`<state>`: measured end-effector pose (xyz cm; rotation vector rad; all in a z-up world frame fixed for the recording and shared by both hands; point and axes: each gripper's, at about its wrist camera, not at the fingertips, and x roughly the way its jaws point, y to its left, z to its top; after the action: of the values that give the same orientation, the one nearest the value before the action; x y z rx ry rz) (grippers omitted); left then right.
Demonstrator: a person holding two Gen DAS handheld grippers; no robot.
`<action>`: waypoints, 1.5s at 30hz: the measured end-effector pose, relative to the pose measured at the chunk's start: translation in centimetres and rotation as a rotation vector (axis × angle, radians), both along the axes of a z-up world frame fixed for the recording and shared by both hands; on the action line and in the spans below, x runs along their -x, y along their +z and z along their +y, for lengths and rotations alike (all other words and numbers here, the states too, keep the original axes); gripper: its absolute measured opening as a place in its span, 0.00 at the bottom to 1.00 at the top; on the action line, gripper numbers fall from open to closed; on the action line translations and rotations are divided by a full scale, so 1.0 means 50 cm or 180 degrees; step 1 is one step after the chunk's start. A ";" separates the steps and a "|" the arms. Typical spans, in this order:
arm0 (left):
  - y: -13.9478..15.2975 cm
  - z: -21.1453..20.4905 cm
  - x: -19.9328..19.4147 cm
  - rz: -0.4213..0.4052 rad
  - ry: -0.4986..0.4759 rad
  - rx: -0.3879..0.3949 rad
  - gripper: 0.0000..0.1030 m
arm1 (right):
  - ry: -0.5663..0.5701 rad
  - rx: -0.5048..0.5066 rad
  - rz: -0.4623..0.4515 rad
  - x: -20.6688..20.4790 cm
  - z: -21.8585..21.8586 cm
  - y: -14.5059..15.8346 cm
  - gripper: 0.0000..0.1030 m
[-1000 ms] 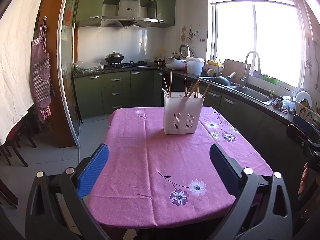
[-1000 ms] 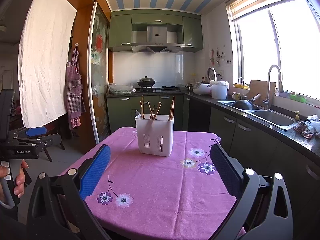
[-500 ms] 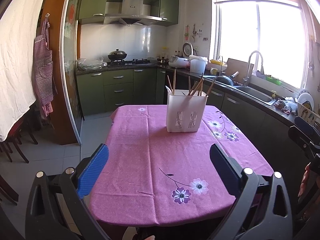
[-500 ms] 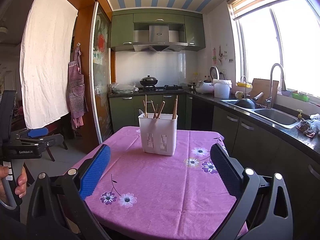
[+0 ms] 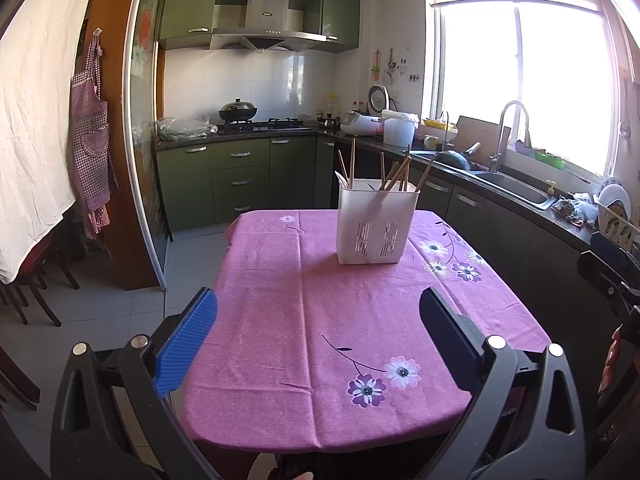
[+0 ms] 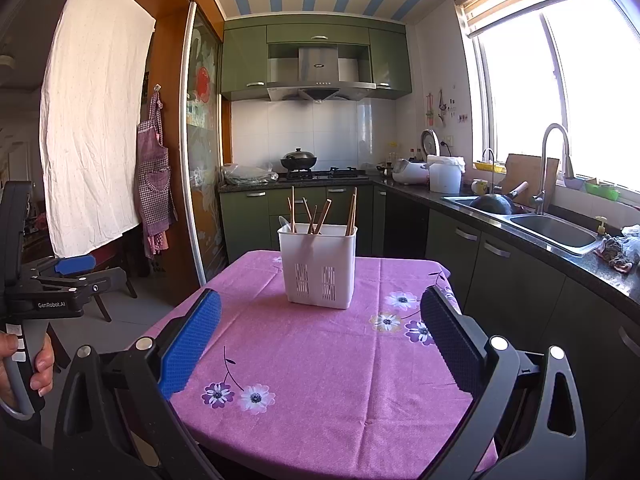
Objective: Organize utensils
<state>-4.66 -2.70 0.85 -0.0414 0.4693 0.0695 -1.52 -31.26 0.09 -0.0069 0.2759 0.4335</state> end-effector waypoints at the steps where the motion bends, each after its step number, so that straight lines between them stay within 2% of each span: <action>1: 0.000 0.000 0.000 0.0002 -0.0002 0.0002 0.93 | 0.0003 0.0001 0.0001 0.000 0.000 0.000 0.95; 45: -0.009 0.007 -0.008 0.0112 -0.0046 -0.0008 0.93 | -0.0005 -0.0018 0.0053 -0.004 0.004 -0.017 0.95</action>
<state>-4.25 -2.35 0.42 -0.0343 0.5047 0.0568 -1.30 -31.08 -0.78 0.0024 0.2912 0.4329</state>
